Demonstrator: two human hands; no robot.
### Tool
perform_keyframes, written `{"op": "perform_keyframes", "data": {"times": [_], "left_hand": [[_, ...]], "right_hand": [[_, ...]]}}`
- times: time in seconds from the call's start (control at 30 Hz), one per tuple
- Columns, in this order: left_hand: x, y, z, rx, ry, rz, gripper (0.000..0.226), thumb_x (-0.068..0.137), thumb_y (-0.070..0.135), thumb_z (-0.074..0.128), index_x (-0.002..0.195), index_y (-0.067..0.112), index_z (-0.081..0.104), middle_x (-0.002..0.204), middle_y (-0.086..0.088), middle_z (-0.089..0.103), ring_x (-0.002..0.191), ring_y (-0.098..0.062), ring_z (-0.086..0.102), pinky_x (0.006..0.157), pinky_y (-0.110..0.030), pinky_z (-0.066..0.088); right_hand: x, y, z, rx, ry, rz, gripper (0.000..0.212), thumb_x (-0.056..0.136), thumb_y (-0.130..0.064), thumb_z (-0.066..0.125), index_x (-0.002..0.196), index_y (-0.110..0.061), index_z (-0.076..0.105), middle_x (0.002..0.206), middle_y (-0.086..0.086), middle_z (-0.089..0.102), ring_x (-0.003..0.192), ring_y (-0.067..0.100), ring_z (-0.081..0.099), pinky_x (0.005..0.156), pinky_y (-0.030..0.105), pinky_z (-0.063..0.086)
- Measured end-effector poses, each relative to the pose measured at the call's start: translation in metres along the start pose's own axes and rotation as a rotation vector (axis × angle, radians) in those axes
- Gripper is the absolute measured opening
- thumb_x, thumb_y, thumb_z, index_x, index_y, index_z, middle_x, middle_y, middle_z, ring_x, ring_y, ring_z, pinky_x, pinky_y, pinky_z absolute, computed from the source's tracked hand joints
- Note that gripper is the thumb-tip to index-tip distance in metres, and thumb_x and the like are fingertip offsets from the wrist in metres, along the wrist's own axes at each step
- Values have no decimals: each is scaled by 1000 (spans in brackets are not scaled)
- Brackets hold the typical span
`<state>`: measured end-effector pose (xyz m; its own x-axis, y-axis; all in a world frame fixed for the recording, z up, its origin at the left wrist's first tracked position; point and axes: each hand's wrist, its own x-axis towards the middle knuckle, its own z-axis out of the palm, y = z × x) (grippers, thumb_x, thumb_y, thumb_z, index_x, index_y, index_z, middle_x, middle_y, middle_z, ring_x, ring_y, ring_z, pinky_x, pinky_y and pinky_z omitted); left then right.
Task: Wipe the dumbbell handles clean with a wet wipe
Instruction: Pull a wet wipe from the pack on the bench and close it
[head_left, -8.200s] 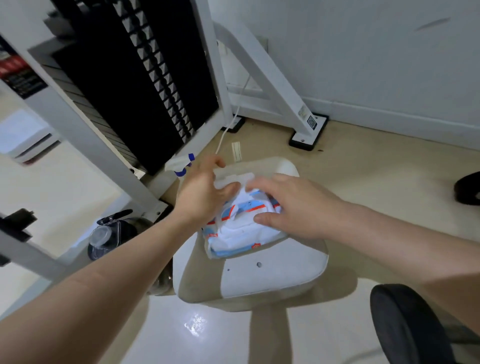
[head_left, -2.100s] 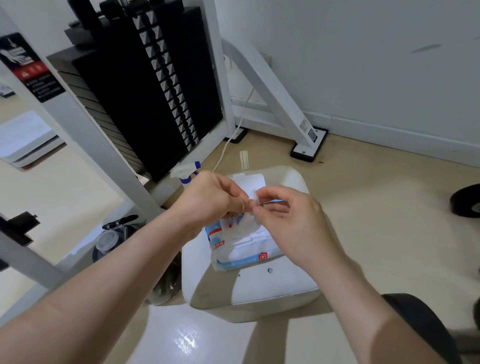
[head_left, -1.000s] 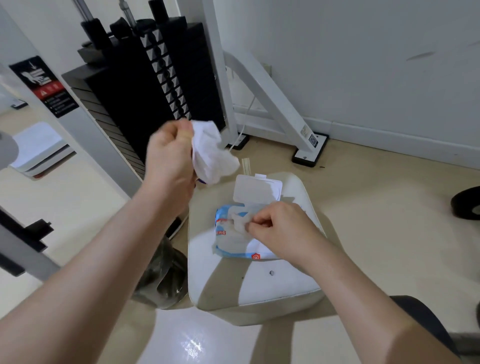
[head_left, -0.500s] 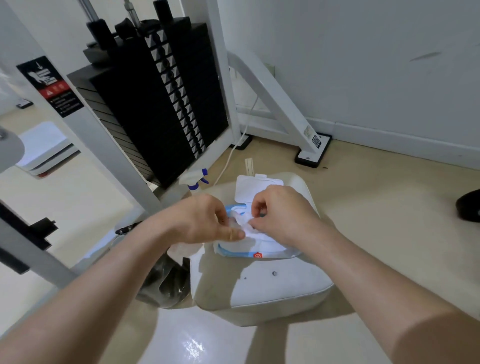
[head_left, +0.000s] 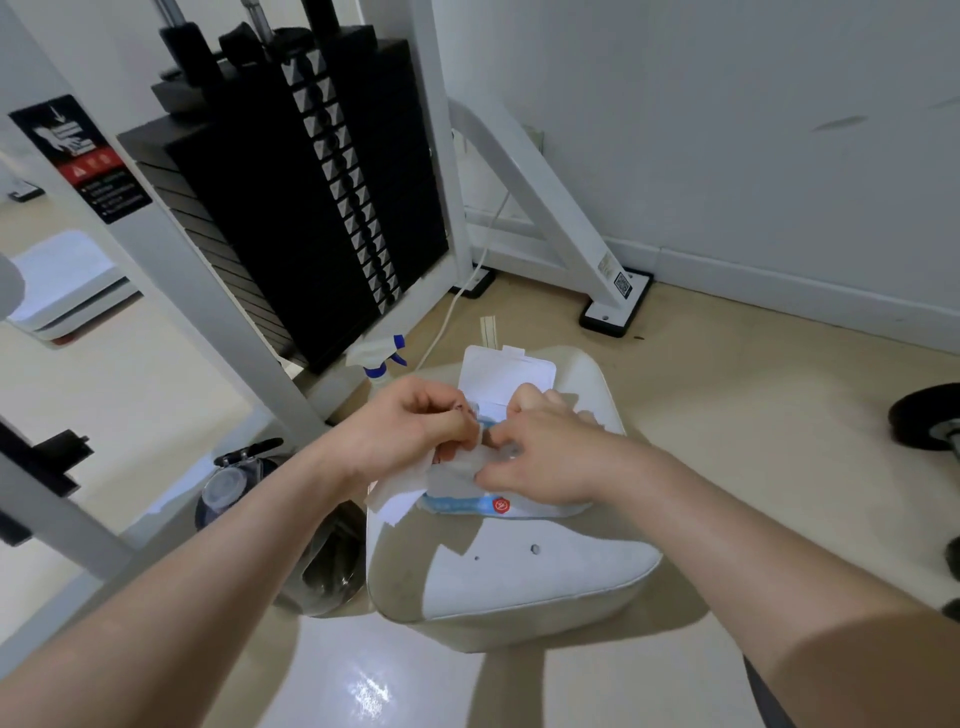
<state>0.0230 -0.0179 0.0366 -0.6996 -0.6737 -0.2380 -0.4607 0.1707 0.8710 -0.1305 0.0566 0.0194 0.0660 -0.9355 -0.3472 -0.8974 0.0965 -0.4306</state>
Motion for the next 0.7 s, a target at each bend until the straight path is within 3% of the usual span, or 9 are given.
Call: {"op": "perform_keyframes", "data": {"times": [0.1, 0.17, 0.23, 0.33, 0.4, 0.43, 0.53, 0.6, 0.7], "left_hand": [[1, -5, 2, 4, 0, 21, 19, 81, 21, 59, 68, 9, 65, 60, 0, 53, 59, -11, 45, 60, -23, 38], [3, -9, 4, 189, 14, 79, 18, 88, 22, 61, 72, 16, 64, 62, 7, 53, 59, -8, 44, 59, -24, 38], [4, -12, 10, 470, 28, 152, 13, 88, 28, 63, 77, 21, 62, 65, 6, 55, 58, -6, 44, 61, -26, 40], [2, -14, 13, 482, -18, 143, 13, 83, 40, 68, 84, 28, 64, 67, 8, 53, 59, -6, 44, 62, -25, 42], [0, -14, 12, 408, -33, 103, 11, 88, 42, 62, 91, 33, 68, 74, 11, 61, 68, -9, 52, 70, -27, 47], [0, -14, 12, 403, -33, 86, 14, 91, 38, 59, 97, 35, 70, 80, 12, 64, 75, -9, 56, 75, -27, 48], [2, -6, 16, 670, -80, 106, 33, 94, 20, 49, 115, 41, 65, 89, 19, 57, 90, -9, 54, 81, -21, 42], [0, 0, 10, 762, -220, 103, 45, 92, 13, 47, 123, 42, 59, 90, 23, 49, 90, 1, 51, 81, -15, 39], [-9, 7, -20, 332, -380, -1, 37, 85, 14, 57, 113, 35, 70, 83, 18, 61, 77, 0, 51, 78, -15, 39]], "right_hand": [[-4, 13, 0, 331, 52, -40, 18, 83, -31, 61, 68, -42, 58, 94, -3, 48, 88, 13, 48, 82, 31, 43], [-14, 21, -3, 710, 152, -13, 21, 82, -18, 67, 86, -38, 68, 84, -5, 62, 71, 6, 55, 69, 20, 47], [-11, 32, -5, 819, 338, 76, 27, 81, -8, 67, 98, -30, 66, 92, -1, 64, 71, 6, 57, 62, 14, 47], [3, 35, -9, 774, 463, 148, 56, 80, -11, 64, 128, -32, 46, 119, -3, 51, 105, 10, 53, 88, 25, 46], [9, 32, -8, 1000, 402, 82, 67, 81, -9, 64, 138, -31, 37, 116, -5, 60, 105, 14, 60, 93, 33, 48], [9, 30, -8, 1059, 412, 33, 58, 83, -8, 65, 133, -30, 45, 105, -3, 67, 96, 14, 64, 86, 29, 51], [1, 24, -12, 947, 456, -130, 15, 84, -13, 68, 93, -24, 72, 82, -6, 72, 78, 7, 65, 71, 19, 51], [-7, 21, -12, 779, 454, -177, 10, 83, -18, 71, 77, -25, 74, 76, -7, 73, 74, 7, 67, 71, 27, 54], [-21, 18, -7, 289, 353, -205, 10, 86, -29, 64, 82, -25, 72, 84, -8, 70, 82, 12, 63, 75, 31, 49]]}}
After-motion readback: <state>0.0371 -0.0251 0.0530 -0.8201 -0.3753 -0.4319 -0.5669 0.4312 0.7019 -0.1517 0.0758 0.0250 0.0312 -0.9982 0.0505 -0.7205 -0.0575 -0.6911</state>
